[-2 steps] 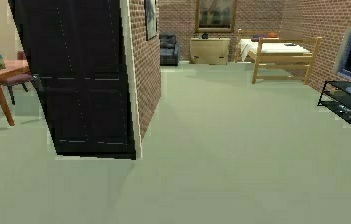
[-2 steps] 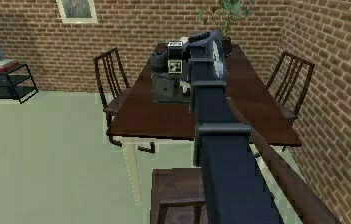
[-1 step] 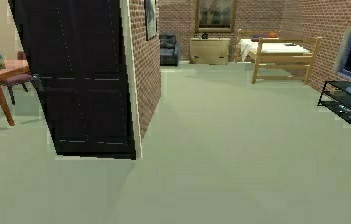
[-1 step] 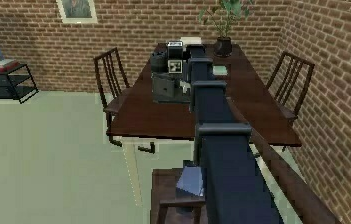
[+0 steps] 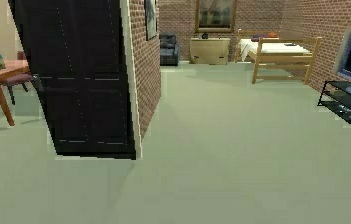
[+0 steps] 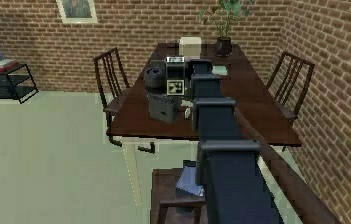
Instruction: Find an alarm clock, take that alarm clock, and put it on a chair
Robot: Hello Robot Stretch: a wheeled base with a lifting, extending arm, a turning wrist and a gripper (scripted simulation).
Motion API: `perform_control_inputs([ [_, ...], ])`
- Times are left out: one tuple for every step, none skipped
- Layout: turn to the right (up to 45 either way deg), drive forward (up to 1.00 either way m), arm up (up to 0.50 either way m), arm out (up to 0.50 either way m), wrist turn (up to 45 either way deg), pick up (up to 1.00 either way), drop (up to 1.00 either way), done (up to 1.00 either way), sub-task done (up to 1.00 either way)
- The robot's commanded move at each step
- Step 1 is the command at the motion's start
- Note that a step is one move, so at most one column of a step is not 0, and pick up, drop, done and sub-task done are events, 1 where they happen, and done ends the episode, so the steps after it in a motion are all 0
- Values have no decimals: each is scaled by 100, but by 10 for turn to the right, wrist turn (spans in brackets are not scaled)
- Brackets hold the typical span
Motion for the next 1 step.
perform_control_inputs([
  [0, 0, 0, 0, 0, 0, 0, 100, 0],
])
